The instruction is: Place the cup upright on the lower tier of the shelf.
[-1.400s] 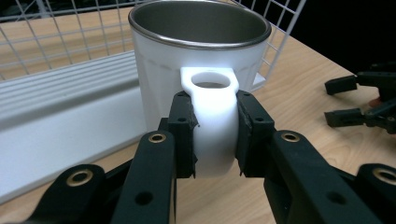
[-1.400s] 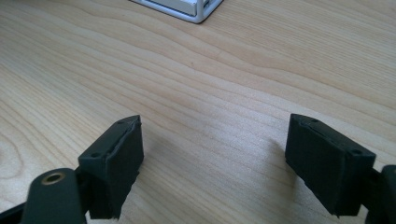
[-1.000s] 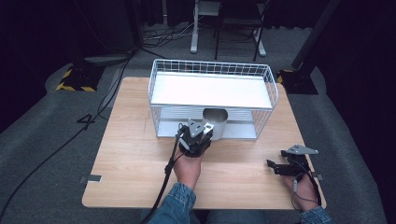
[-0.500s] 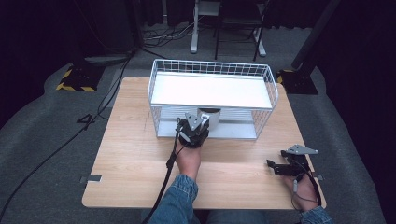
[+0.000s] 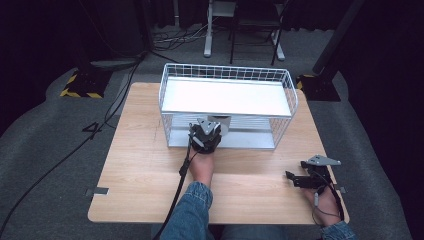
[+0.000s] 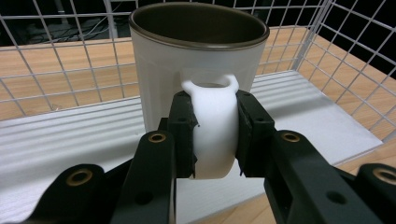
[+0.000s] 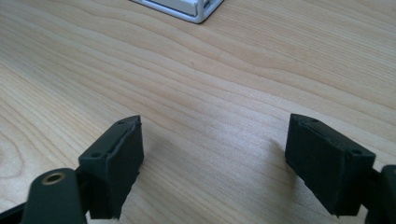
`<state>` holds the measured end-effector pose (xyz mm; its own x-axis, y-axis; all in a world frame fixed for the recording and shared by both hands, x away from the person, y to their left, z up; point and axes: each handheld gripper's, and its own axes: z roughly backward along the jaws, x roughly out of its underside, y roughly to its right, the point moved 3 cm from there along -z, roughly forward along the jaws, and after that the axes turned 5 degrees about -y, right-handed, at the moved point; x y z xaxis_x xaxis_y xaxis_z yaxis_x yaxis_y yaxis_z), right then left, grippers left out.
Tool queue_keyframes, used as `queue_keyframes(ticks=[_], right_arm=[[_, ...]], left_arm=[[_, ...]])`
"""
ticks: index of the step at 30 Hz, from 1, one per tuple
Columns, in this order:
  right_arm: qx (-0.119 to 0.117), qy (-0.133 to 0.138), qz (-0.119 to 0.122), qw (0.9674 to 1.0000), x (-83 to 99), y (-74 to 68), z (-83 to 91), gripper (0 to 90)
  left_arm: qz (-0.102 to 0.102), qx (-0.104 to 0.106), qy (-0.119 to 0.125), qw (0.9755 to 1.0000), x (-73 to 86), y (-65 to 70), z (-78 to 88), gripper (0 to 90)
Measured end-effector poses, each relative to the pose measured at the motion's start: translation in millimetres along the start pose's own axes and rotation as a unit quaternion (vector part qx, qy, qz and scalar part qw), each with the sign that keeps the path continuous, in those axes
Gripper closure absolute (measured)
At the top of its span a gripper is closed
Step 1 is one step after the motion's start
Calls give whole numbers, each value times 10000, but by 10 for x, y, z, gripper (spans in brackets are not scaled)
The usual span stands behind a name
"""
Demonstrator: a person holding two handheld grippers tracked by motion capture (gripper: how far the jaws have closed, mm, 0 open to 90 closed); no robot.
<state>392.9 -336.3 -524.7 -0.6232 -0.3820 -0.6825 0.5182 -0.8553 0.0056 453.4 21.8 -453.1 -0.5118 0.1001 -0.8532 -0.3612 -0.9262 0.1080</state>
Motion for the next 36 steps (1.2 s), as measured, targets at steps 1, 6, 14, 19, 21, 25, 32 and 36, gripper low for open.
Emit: queue_keyframes(ticks=[1, 6, 14, 19, 21, 25, 32, 36], right_arm=[[0, 0, -2, 10000, 0, 0, 0, 196], [-8, 0, 6, 10000, 0, -1, 0, 196], [-8, 1, 7, 10000, 0, -1, 0, 196], [-11, -1, 12, 10000, 0, -1, 1, 197], [-11, -1, 11, 10000, 0, -1, 1, 197], [-11, -1, 11, 10000, 0, -1, 1, 197], [-11, -1, 11, 10000, 0, -1, 1, 196], [-10, -1, 11, 10000, 0, -1, 1, 197]], left_arm=[[-17, -7, -12, 10000, 2, 3, -8, 715], [-82, -36, -48, 9999, -6, 24, -40, 715], [-225, 37, -164, 9996, 10, 49, -103, 714], [-272, 61, -173, 9995, 19, 53, -105, 713], [-301, 86, -181, 9993, 28, 47, -109, 711], [-204, 103, -332, 9992, 56, 28, -127, 706], [-35, 108, -525, 9986, 86, -19, -139, 614], [-4, 154, -433, 9989, 76, -1, -134, 540]])
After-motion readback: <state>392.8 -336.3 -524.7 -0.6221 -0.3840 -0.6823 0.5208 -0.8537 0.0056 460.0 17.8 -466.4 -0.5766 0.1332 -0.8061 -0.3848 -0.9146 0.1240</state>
